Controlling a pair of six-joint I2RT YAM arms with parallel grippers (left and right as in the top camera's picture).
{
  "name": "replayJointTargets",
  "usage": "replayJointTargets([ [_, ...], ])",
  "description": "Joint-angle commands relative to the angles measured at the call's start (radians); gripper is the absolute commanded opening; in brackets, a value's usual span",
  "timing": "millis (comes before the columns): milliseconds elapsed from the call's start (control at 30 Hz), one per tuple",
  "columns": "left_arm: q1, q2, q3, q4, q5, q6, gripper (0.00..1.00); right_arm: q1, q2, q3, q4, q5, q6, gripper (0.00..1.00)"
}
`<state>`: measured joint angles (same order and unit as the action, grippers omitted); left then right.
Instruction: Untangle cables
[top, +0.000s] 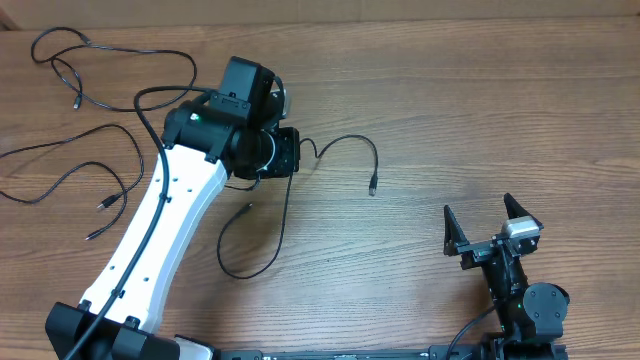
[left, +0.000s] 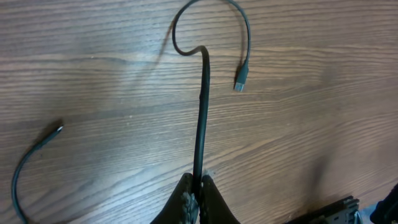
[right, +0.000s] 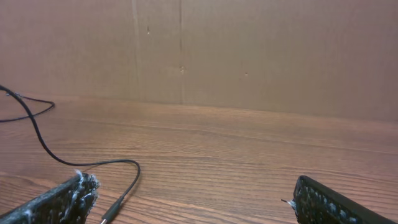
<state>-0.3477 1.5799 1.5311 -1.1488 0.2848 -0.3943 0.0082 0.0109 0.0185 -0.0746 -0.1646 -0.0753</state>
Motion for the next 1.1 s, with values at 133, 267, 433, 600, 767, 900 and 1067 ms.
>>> replayJointTargets([
  [133, -0.027, -0.016, -0.008, -0.024, -0.008, 0.006, 0.04, 0.003, -0.008, -0.010, 0.005, 0.007, -0.001, 1.00],
  [267, -0.068, -0.009, -0.097, -0.003, -0.026, 0.005, 0.04, 0.003, -0.008, -0.010, 0.005, 0.007, -0.001, 1.00],
  [433, -0.122, -0.005, -0.232, 0.092, -0.026, 0.005, 0.04, 0.003, -0.008, -0.010, 0.006, 0.007, -0.001, 1.00],
  [600, -0.156, 0.003, -0.332, 0.185, -0.026, 0.001, 0.04, 0.003, -0.008, -0.010, 0.005, 0.007, -0.001, 1.00],
  [767, -0.170, 0.004, -0.398, 0.262, -0.026, -0.014, 0.04, 0.003, -0.008, -0.010, 0.005, 0.007, -0.001, 1.00],
  [900, -0.171, 0.004, -0.422, 0.280, -0.042, -0.014, 0.04, 0.003, -0.008, -0.010, 0.005, 0.007, -0.001, 1.00],
  [1067, -0.171, 0.004, -0.433, 0.286, -0.051, -0.014, 0.04, 0.003, -0.008, -0.010, 0.005, 0.007, -0.001, 1.00],
])
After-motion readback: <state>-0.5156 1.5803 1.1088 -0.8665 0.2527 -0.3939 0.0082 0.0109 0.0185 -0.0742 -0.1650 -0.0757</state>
